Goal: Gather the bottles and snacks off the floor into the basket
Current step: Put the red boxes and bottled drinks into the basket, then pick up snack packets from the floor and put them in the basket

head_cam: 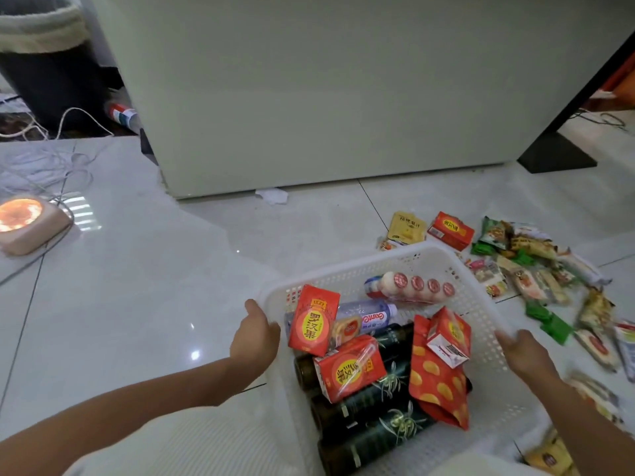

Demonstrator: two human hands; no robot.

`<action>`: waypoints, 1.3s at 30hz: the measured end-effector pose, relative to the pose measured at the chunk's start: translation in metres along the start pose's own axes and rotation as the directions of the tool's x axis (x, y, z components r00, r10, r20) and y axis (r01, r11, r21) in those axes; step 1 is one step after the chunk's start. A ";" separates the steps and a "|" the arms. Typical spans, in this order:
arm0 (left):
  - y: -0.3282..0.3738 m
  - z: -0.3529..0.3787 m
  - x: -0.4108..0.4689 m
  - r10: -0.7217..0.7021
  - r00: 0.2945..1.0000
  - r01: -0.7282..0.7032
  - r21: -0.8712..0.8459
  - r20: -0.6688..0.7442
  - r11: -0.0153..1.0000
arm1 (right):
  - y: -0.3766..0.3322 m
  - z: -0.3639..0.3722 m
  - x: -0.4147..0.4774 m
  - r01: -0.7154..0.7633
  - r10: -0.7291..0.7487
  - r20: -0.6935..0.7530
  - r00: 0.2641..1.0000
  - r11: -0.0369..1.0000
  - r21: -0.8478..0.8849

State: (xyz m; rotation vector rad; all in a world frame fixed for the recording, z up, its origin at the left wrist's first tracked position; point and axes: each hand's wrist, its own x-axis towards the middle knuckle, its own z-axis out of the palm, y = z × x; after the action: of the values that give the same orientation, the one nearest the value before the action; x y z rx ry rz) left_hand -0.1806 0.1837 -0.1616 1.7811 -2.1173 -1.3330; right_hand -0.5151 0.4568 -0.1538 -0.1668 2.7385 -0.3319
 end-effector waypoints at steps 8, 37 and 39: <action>0.005 -0.021 0.024 0.047 0.996 -0.036 0.145 -0.076 0.989 | -0.010 -0.009 -0.016 0.110 -0.112 -0.058 0.992 0.993 -0.043; -0.178 -0.268 0.184 -0.268 0.889 0.366 0.227 -0.371 0.902 | -0.239 0.095 -0.109 0.361 -0.513 0.367 0.776 0.838 0.409; -0.141 -0.269 0.182 -0.063 0.851 0.326 0.431 -0.522 0.841 | -0.234 0.086 -0.092 0.232 -0.438 0.417 0.797 0.858 0.458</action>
State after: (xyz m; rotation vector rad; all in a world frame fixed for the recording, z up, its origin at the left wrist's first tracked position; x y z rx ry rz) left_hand 0.0165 -0.1096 -0.1671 2.2725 -2.1280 -0.2471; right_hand -0.3805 0.2277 -0.1399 -0.5640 2.0533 -0.7983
